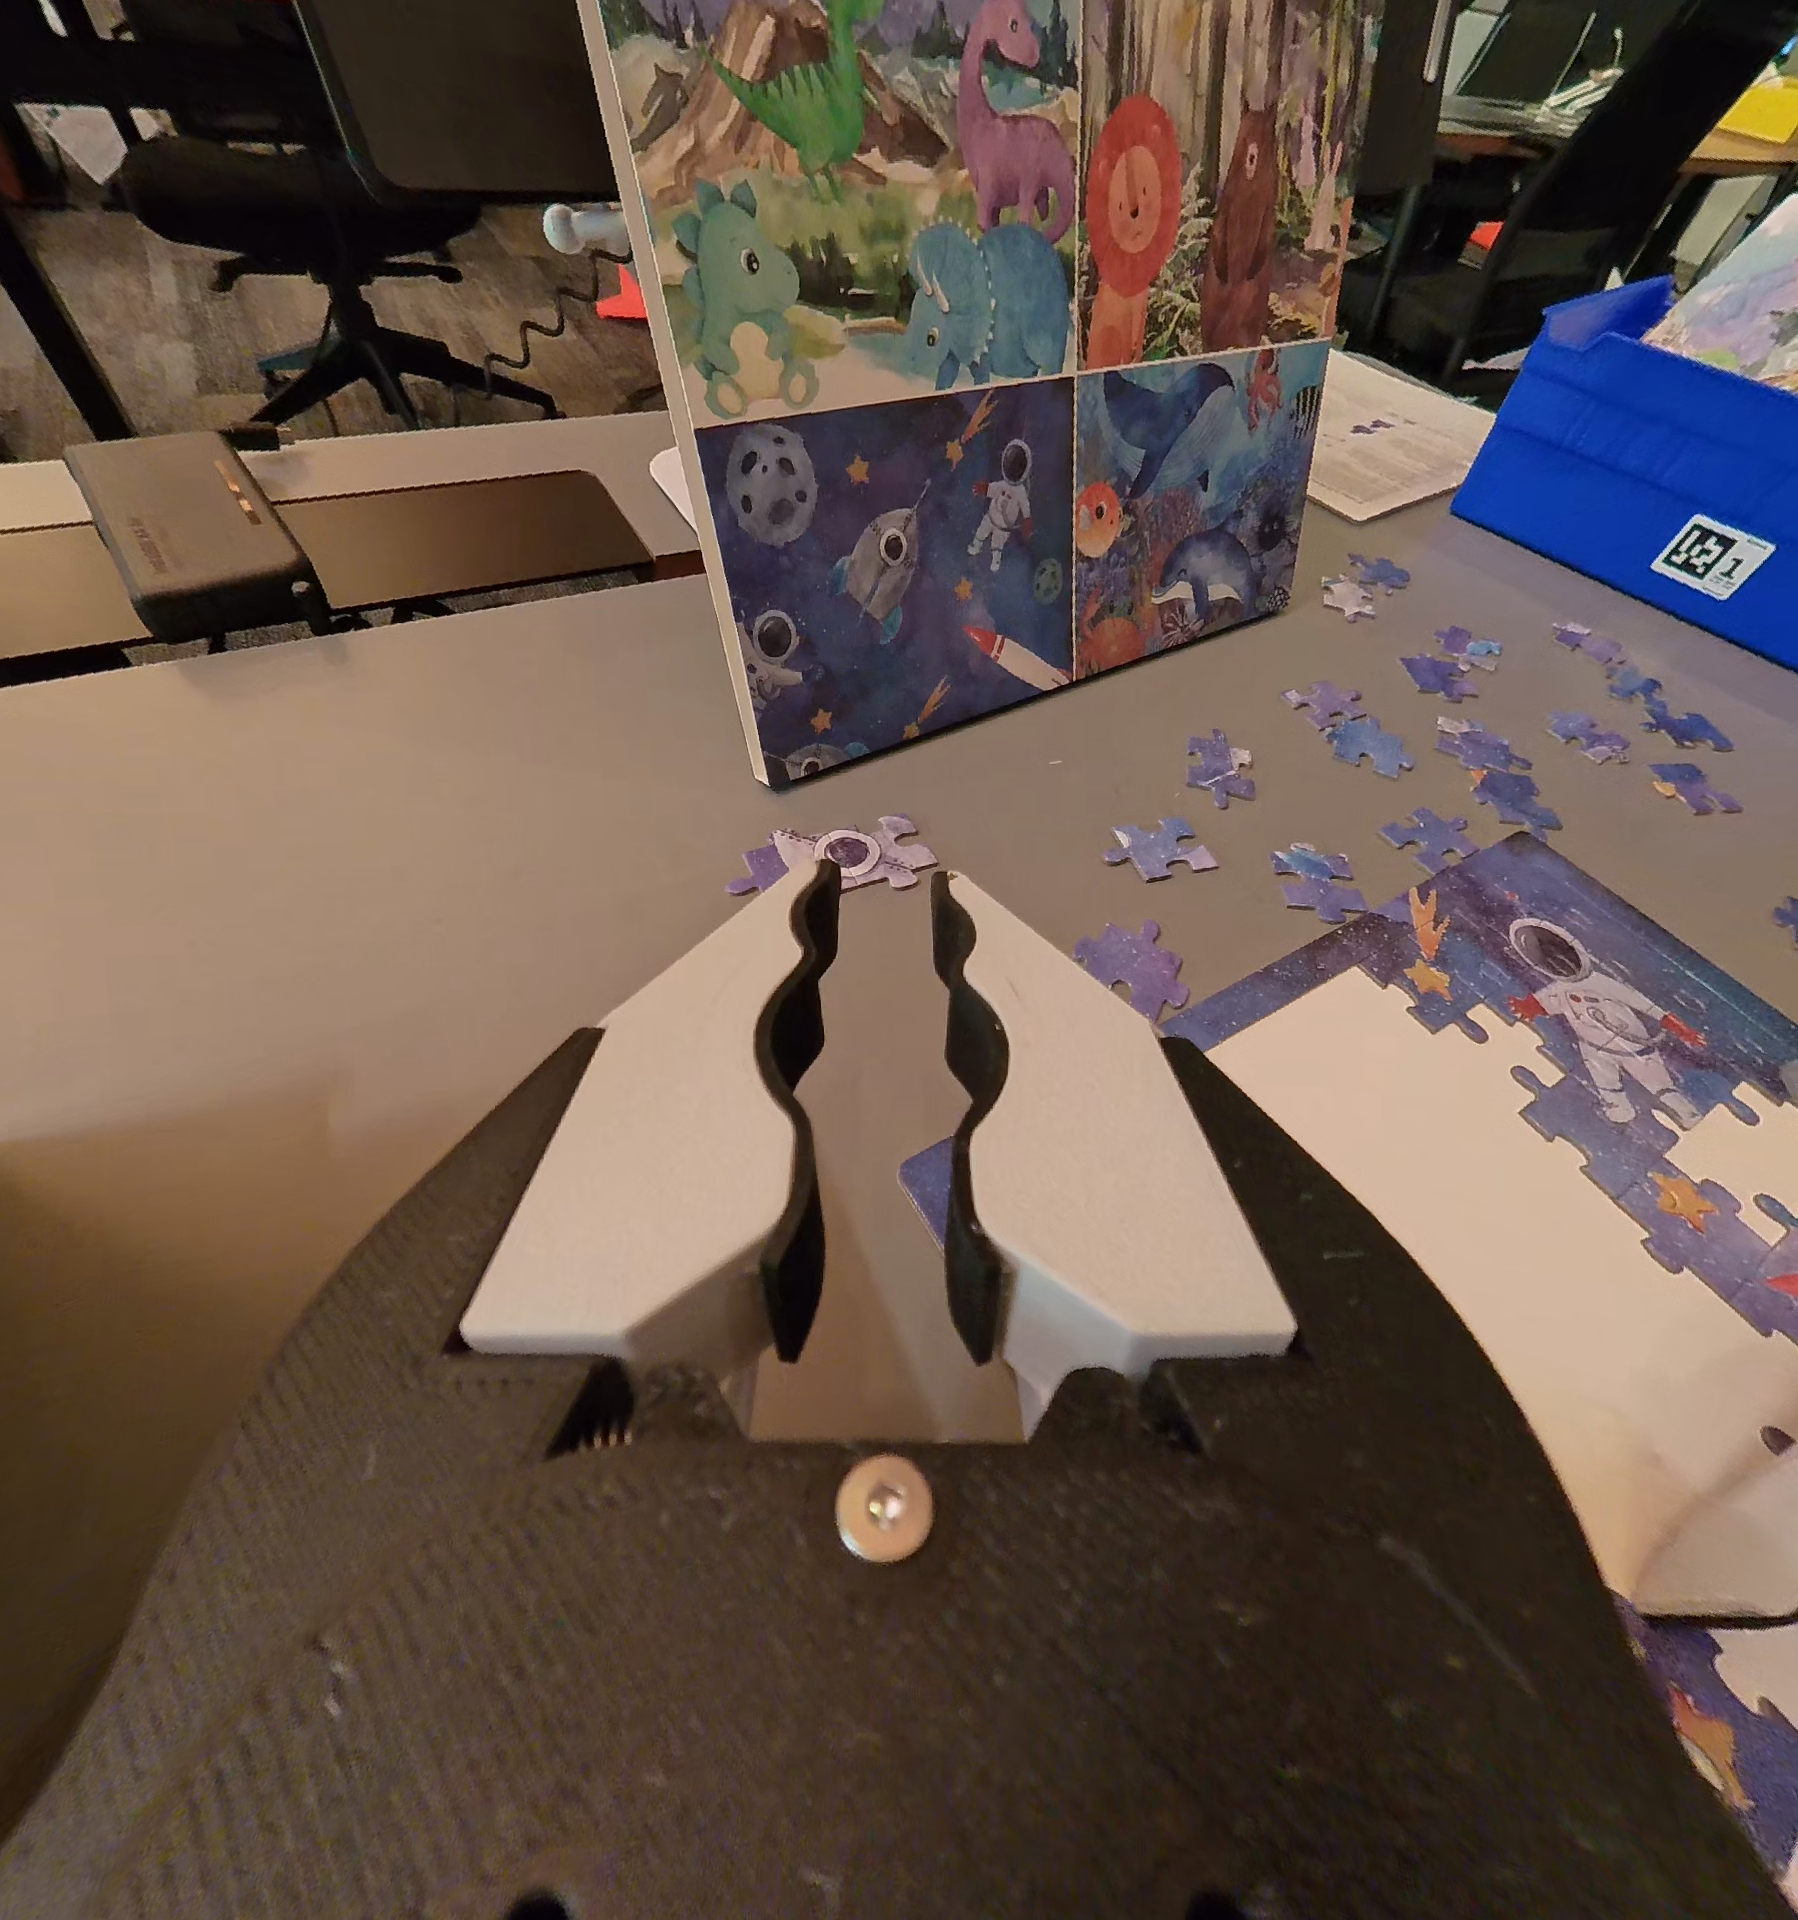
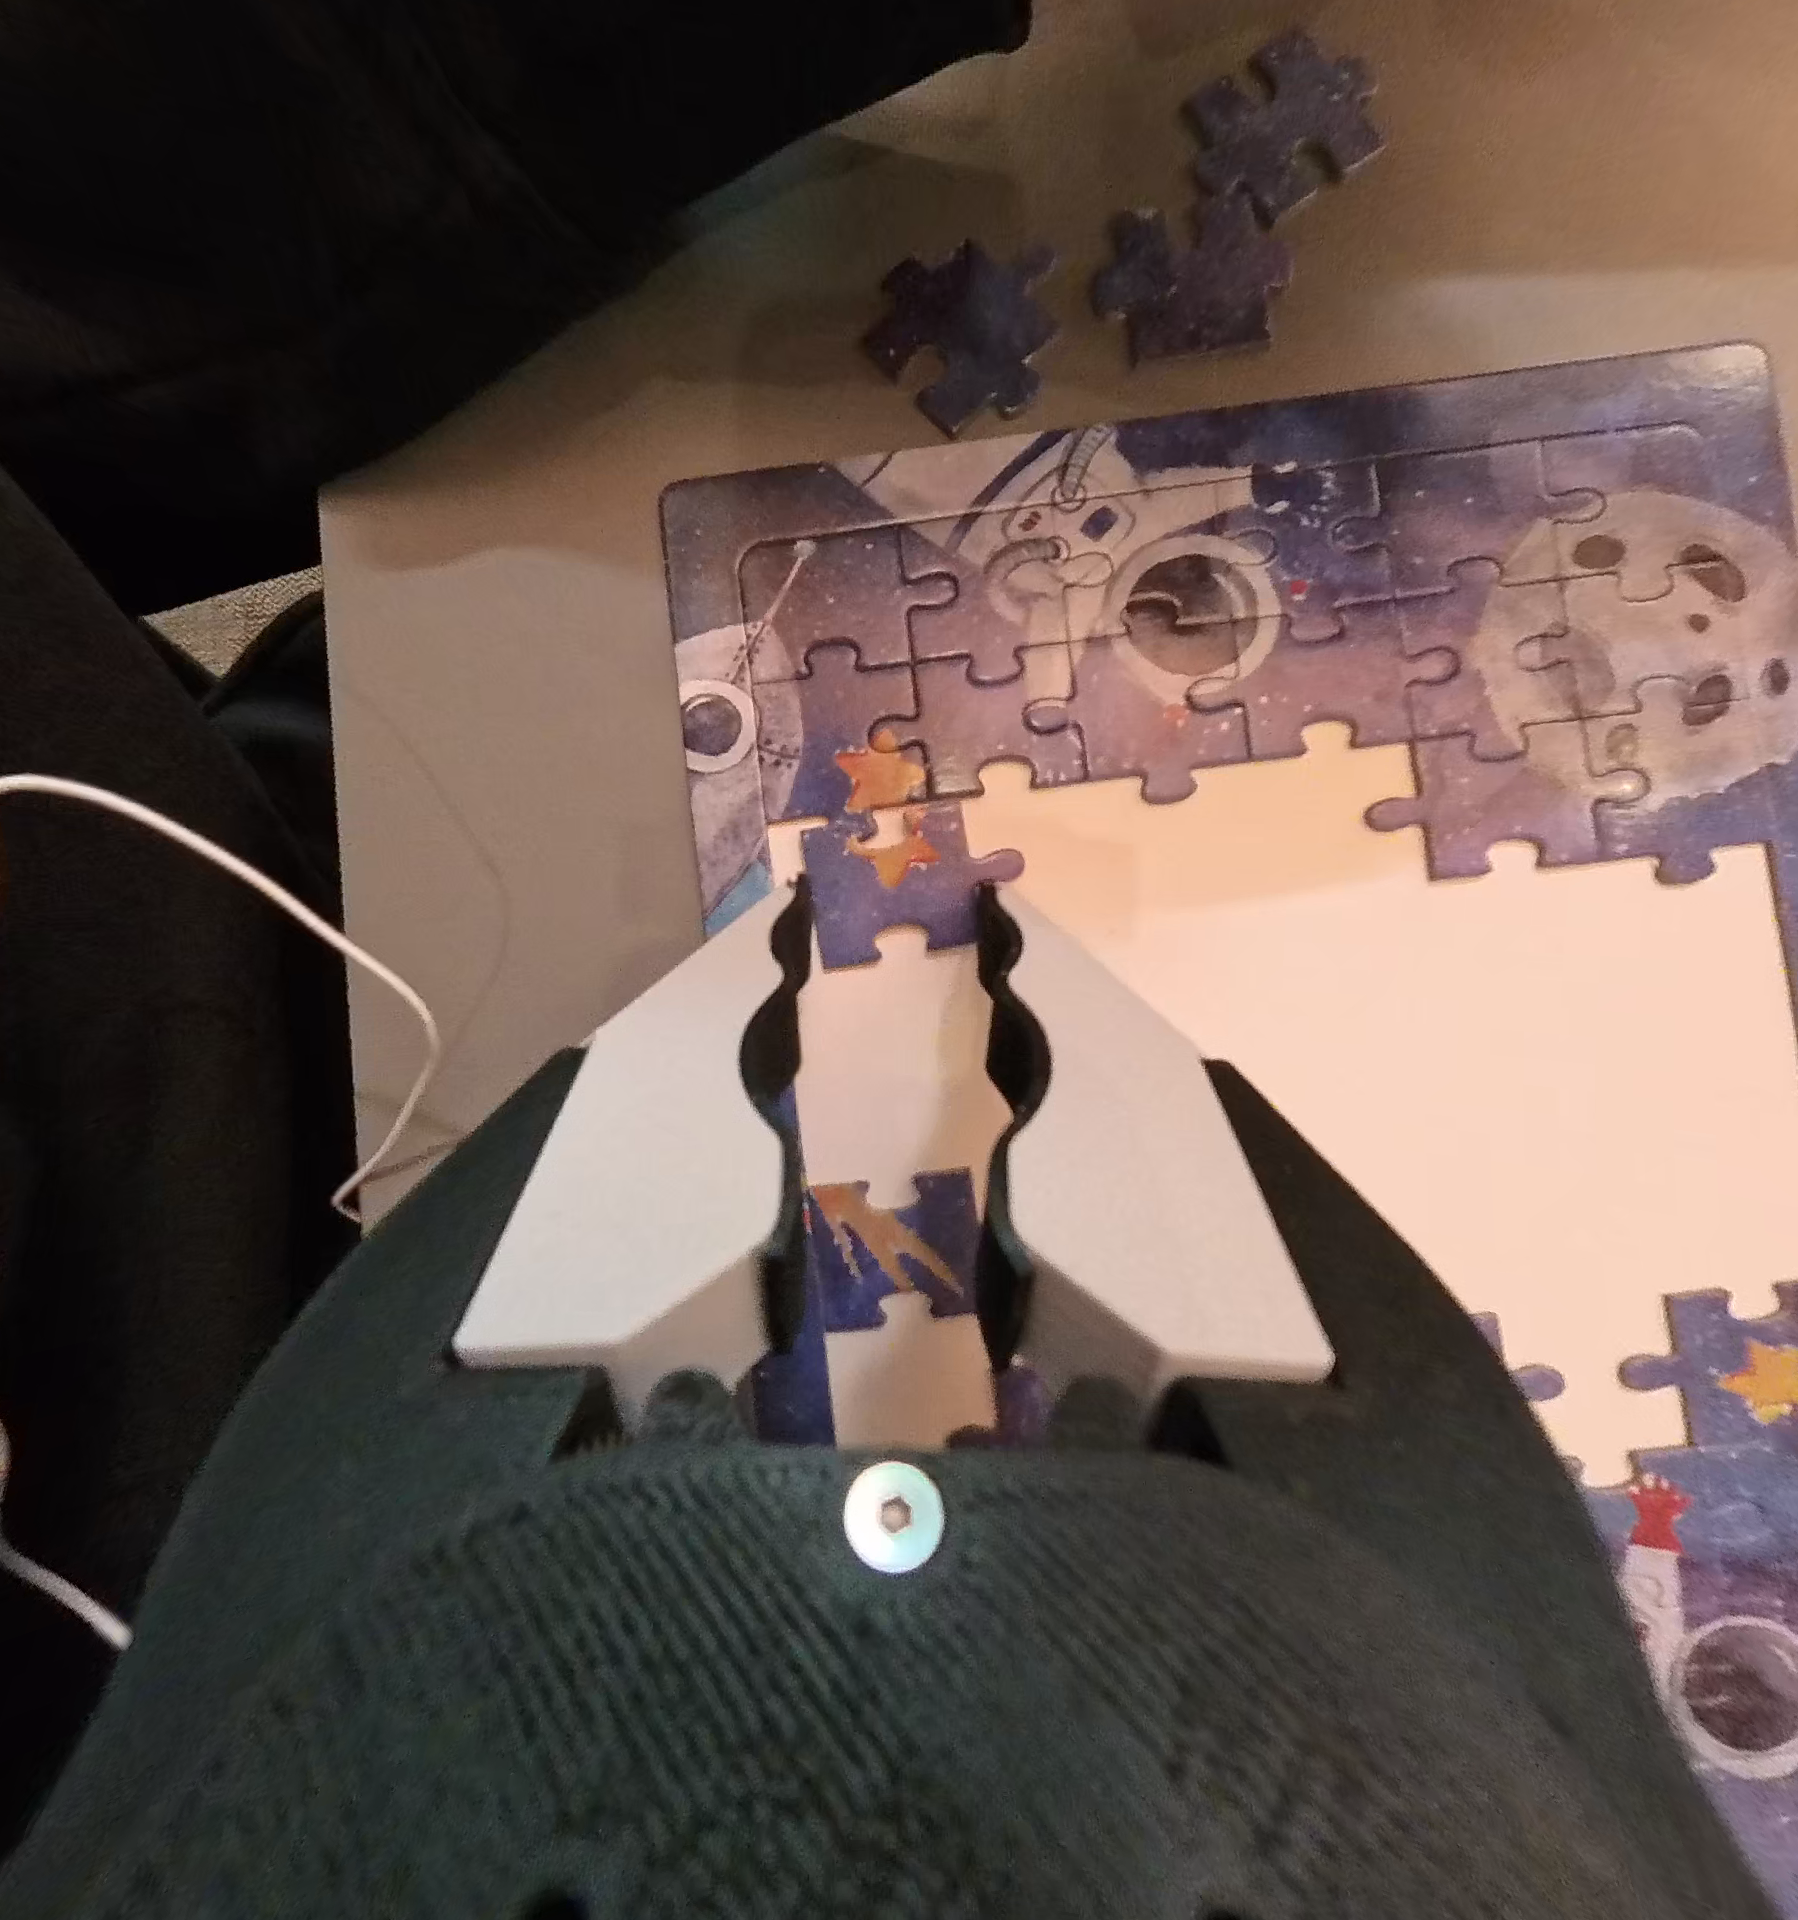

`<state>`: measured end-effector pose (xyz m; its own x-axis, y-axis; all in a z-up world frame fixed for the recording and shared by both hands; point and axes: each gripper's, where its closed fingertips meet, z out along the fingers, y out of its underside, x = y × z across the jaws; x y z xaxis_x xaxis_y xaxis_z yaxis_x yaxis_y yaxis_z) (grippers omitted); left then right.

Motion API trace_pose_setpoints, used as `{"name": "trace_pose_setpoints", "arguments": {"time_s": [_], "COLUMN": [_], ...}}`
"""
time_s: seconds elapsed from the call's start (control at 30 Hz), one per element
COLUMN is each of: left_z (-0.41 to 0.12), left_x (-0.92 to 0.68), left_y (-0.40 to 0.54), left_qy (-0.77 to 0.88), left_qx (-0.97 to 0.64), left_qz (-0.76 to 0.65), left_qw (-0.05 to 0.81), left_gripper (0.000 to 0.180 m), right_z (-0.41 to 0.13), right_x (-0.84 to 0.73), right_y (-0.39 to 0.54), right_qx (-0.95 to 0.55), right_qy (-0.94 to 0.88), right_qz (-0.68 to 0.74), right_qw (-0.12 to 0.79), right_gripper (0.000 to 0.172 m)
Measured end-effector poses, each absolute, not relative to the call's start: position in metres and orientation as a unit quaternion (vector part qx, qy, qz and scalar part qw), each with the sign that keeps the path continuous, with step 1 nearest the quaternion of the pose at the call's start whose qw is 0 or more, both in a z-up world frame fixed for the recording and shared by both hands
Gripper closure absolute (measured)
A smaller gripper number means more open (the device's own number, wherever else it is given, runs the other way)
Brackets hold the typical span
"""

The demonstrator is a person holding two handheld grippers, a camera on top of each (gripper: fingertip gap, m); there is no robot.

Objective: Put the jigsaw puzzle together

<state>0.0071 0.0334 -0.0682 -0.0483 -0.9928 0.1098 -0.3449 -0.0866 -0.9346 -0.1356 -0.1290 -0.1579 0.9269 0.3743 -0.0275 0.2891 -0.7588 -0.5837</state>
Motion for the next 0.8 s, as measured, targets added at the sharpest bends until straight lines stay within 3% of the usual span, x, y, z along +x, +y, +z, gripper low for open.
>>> {"name": "trace_pose_setpoints", "arguments": {"time_s": [0.5,0.8], "left_z": [-0.071,-0.072], "left_x": [0.008,0.009], "left_y": [0.032,0.03], "left_qy": [0.576,0.578], "left_qx": [-0.587,-0.586], "left_qz": [-0.44,-0.439], "left_qw": [0.362,0.36], "left_gripper": [0.165,0.164], "right_z": [-0.149,-0.116], "right_x": [-0.128,-0.026], "right_y": [-0.141,-0.198], "right_qx": [-0.932,-0.944], "right_qy": [-0.145,-0.044], "right_qz": [0.061,-0.078], "right_qw": [0.326,0.317], "right_gripper": [0.142,0.141]}}
